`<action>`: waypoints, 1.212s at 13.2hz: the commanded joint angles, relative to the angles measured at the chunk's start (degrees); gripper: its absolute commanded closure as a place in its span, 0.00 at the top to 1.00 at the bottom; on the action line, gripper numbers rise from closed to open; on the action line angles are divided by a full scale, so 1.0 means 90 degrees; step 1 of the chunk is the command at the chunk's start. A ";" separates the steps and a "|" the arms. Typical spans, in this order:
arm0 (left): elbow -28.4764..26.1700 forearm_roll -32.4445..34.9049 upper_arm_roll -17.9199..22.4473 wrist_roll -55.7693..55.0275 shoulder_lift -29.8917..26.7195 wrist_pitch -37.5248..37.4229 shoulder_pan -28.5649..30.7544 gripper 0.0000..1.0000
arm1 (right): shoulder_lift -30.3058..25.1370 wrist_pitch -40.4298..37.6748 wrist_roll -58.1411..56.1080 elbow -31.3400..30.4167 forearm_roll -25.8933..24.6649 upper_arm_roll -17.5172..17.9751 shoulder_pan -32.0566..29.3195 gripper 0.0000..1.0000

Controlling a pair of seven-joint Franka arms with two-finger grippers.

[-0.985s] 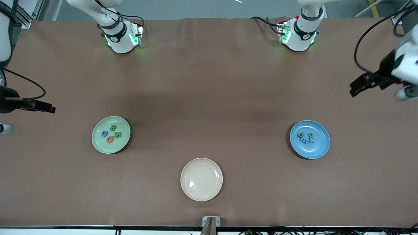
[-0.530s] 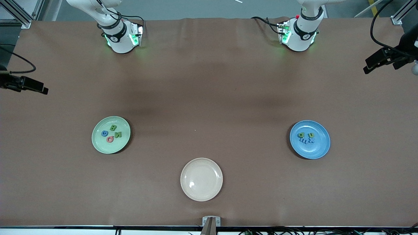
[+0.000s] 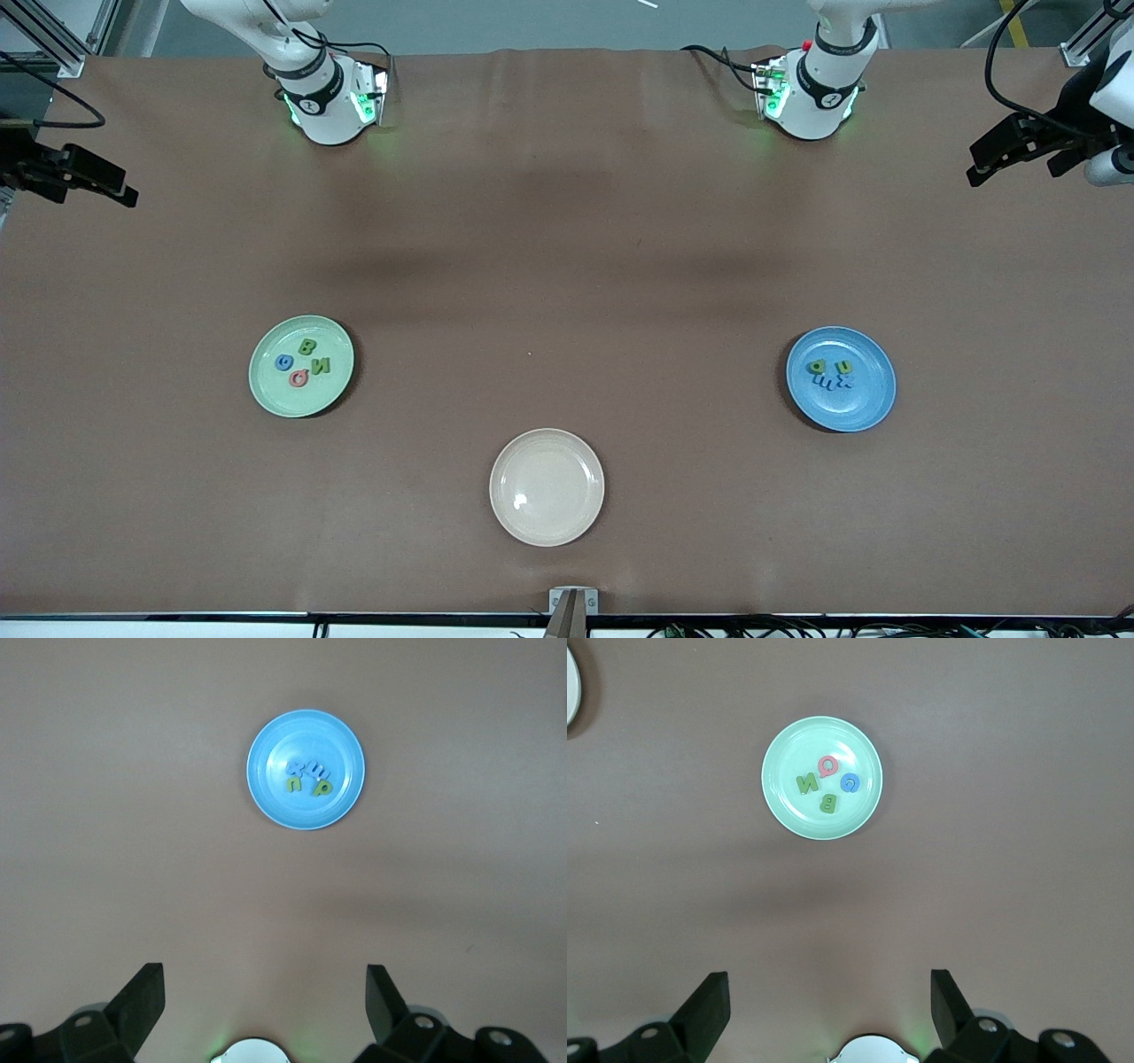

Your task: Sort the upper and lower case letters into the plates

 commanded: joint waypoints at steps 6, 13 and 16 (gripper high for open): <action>0.0487 -0.0022 -0.0061 0.0116 0.0382 0.0073 0.0043 1.00 | -0.0232 0.0114 -0.0004 -0.0286 -0.0102 0.0110 0.0060 1.00; 0.0506 -0.0002 -0.0061 0.0127 0.0499 0.0063 0.0004 1.00 | 0.0079 0.0133 0.0006 0.0298 -0.0366 0.0130 0.0167 1.00; 0.0526 0.0008 -0.0051 0.0117 0.0519 0.0073 -0.0015 1.00 | 0.0257 -0.0032 0.0035 0.0554 -0.0356 0.0130 0.0158 1.00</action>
